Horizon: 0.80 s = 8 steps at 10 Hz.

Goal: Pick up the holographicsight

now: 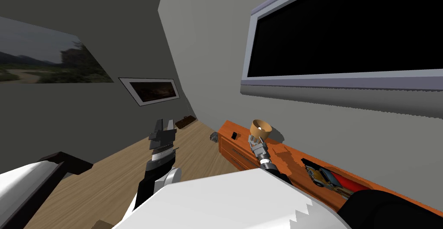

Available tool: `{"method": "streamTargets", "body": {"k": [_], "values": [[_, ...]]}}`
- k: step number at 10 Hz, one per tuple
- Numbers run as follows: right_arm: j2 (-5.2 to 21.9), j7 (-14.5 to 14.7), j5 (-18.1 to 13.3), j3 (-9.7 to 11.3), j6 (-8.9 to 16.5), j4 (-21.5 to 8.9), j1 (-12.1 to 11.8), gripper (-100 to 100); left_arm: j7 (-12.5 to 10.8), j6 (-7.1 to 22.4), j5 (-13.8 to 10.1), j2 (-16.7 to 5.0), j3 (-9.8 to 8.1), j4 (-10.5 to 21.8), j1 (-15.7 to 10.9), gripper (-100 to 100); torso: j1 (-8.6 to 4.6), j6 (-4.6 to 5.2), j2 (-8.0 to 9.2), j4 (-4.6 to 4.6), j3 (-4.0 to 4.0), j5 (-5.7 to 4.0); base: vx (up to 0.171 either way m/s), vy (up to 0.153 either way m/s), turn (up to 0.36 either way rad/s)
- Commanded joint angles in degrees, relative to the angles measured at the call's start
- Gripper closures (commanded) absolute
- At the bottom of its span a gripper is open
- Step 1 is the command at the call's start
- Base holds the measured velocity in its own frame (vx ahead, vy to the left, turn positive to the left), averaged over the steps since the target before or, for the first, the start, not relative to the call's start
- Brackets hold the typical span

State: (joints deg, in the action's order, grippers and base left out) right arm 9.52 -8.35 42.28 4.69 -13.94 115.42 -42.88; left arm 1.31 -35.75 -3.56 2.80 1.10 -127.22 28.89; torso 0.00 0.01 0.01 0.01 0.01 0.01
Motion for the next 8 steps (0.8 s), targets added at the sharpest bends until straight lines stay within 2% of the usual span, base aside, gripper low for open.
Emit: {"method": "streamTargets", "body": {"k": [1, 5, 8], "values": [[0.0, 0.0, 0.0, 0.0, 0.0, 0.0, 0.0, -100, 0.0, 0.0, 0.0, 0.0, 0.00, 0.0, 0.0, 0, 0.00, 0.00, 0.00, 0.00, 0.00, 0.00, 0.000, 0.000, 0.000], [0.0, 0.0, 0.0, 0.0, 0.0, 0.0, 0.0, -100, 0.0, 0.0, 0.0, 0.0, 0.00, 0.0, 0.0, 0, -0.02, 0.00, 0.02, 0.00, 0.01, 0.00, -0.002, -0.003, -0.009], [0.9, -2.4, 1.3, -1.2, 4.0, -3.0, 0.7, -100, 0.0, 0.0, 0.0, 0.0, 0.00, 0.0, 0.0, 0, 0.09, -0.01, -0.07, -0.02, -0.04, 0.02, 0.022, 0.027, 0.079]]}}
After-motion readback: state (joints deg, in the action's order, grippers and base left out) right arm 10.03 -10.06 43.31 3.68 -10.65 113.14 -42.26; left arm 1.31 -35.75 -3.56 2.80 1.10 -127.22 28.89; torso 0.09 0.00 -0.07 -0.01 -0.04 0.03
